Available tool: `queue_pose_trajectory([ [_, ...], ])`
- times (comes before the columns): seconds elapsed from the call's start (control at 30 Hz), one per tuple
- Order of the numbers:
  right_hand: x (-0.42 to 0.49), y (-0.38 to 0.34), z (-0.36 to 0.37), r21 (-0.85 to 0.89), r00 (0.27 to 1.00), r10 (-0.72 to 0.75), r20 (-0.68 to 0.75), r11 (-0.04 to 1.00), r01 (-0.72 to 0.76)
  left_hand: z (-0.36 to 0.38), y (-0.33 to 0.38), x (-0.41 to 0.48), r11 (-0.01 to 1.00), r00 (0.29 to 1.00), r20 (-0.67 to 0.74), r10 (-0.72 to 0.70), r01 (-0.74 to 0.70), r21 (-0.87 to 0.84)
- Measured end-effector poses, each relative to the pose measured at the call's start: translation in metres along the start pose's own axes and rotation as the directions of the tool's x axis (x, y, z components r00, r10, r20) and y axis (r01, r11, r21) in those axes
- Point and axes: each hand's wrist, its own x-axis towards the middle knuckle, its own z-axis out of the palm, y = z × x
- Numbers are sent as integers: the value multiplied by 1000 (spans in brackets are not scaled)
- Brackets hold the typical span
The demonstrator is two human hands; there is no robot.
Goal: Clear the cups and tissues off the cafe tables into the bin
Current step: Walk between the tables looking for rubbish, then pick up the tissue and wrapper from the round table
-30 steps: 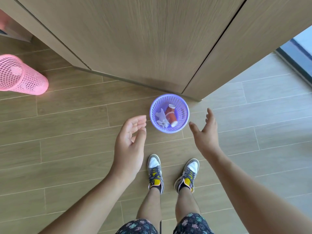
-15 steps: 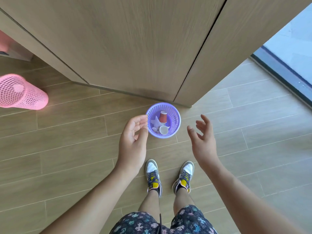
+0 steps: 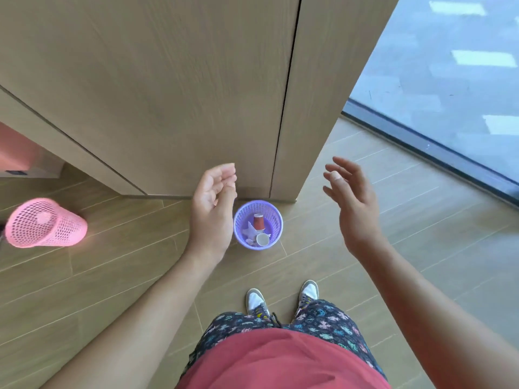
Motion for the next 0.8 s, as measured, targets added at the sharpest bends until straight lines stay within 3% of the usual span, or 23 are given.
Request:
queue_pose_trajectory([
  [0.43, -39, -47, -56, 84, 978, -107, -180, 989, 123, 65, 51, -23, 995, 970, 219, 104, -98, -35],
  [0.8, -125, -37, -203, 86, 862, -120, -492, 979, 185, 198, 54, -108, 995, 839, 537, 91, -105, -6],
])
